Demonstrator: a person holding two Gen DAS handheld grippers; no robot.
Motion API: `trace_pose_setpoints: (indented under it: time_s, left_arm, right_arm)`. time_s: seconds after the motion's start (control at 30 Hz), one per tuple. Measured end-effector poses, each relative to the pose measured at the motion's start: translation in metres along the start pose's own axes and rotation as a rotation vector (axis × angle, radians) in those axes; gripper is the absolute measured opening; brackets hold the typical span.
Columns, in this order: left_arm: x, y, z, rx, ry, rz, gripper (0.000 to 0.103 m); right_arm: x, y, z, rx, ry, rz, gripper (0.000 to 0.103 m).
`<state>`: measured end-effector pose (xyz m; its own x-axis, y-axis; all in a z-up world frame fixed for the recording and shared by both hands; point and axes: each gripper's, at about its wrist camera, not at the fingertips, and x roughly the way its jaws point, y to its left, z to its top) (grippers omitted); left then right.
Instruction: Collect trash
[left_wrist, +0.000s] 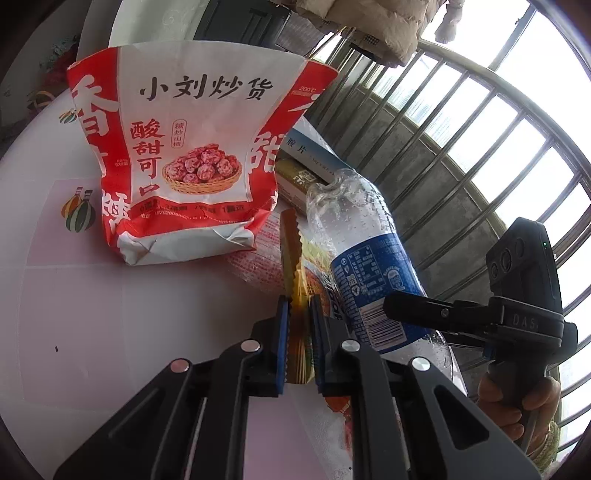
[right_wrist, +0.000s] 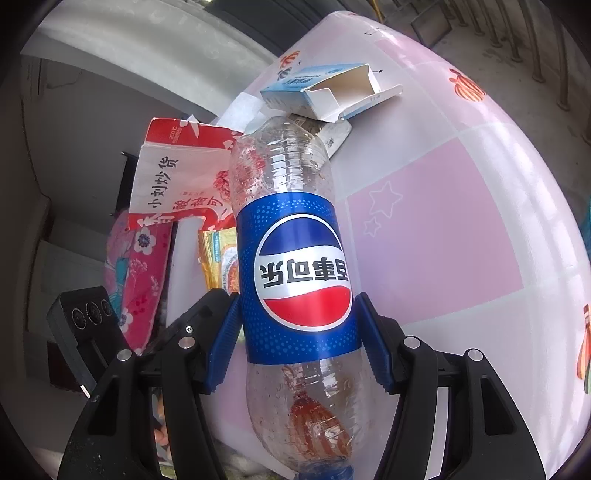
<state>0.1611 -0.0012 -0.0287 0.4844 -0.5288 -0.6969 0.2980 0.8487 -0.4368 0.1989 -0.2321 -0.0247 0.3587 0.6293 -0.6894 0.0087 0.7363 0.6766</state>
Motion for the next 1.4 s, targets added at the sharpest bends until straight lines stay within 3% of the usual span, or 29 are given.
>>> trace_pose_setpoints:
  time_s: [1.4]
  left_arm:
    - [-0.061,-0.048,-0.012,0.145,-0.153,0.041,0.01]
  right_arm:
    - [-0.043,0.0,-0.029,0.014,-0.119,0.021,0.058]
